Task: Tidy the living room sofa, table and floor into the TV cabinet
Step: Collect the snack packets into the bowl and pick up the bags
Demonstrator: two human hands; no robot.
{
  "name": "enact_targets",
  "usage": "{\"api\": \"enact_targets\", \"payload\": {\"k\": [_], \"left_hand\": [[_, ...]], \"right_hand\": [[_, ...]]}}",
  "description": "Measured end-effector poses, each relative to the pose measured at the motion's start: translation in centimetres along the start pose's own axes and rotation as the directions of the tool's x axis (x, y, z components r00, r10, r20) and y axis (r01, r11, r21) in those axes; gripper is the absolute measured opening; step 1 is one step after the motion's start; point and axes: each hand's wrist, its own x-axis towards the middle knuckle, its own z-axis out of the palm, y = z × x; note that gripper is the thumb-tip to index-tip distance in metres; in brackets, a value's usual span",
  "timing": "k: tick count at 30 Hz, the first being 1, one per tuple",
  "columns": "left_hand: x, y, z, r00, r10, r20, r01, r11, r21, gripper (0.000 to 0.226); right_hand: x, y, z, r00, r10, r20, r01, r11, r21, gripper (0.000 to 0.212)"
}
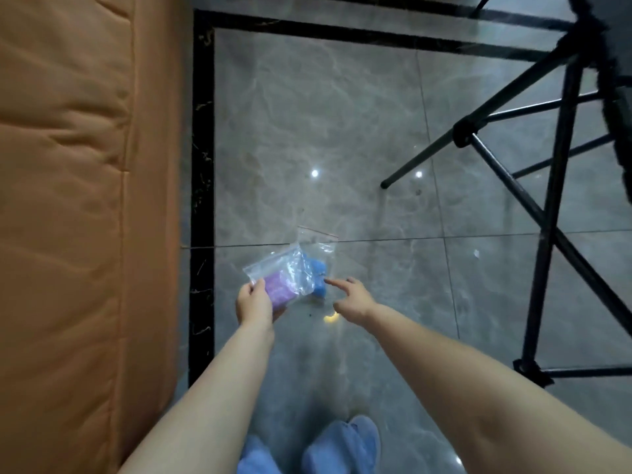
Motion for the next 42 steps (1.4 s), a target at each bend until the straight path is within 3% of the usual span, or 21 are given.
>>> {"api": "enact_targets", "payload": {"k": [3, 7, 9, 13, 17, 19, 23, 29, 32, 38, 42], "left_hand": [[1.8, 0.5, 0.1, 0.998, -0.013, -0.067, 0.003, 0.991, -0.135, 0.019], [3.2, 0.7, -0.7, 0.997, -0.022, -0.076, 0.009, 0.985, -0.173, 0.015], [3.7, 0.8, -1.1, 0.997, -0.016, -0.075, 0.004, 0.986, -0.164, 0.008], [4.8, 0.6, -1.7, 0.993, 0.022, -0.116, -0.037, 0.991, -0.128, 0.019], [5.5, 0.9, -1.6, 0.976, 0.061, -0.210, -0.088, 0.989, -0.121, 0.010], [5.7, 1.7, -1.0, 0.981, 0.072, -0.181, -0.093, 0.990, -0.108, 0.011], [3.5, 3.4, 0.0, 0.989, 0.103, -0.102, -0.105, 0.994, -0.017, 0.019], [-6.6, 4.9, -2.0, 0.991, 0.128, -0.045, -0.123, 0.989, 0.086, 0.010], [-12.7, 5.9, -3.4, 0.984, 0.176, -0.032, -0.169, 0.974, 0.151, 0.017], [-24.8, 9.3, -5.4, 0.991, 0.136, 0.002, -0.133, 0.964, 0.229, 0.012], [-32.0, 10.8, -5.8, 0.997, 0.053, 0.050, -0.063, 0.969, 0.238, 0.019]], "right_hand": [[3.2, -1.5, 1.4, 0.998, 0.013, 0.065, -0.022, 0.988, 0.150, 0.068], [6.1, -2.8, 3.5, 0.988, 0.092, 0.122, -0.099, 0.994, 0.052, 0.069], [6.3, -3.1, 4.6, 0.993, 0.100, 0.065, -0.103, 0.993, 0.052, 0.067], [6.3, -1.4, 6.5, 0.995, 0.014, -0.098, -0.006, 0.997, 0.083, 0.059], [6.0, -0.1, 6.0, 0.965, 0.015, -0.264, 0.100, 0.903, 0.417, 0.028], [5.4, 0.0, 5.1, 0.943, 0.062, -0.326, 0.132, 0.831, 0.541, 0.014], [1.4, -0.5, 3.0, 0.939, 0.169, -0.301, 0.103, 0.694, 0.712, 0.011], [-10.6, -2.2, 0.3, 0.908, 0.141, -0.394, 0.136, 0.790, 0.597, 0.050], [-18.5, -4.5, -1.2, 0.896, 0.148, -0.419, 0.173, 0.752, 0.636, 0.080], [-32.1, -8.9, -5.7, 0.903, 0.239, -0.358, 0.095, 0.700, 0.708, 0.090], [-38.9, -11.0, -9.2, 0.906, 0.177, -0.384, 0.152, 0.713, 0.685, 0.099]]}}
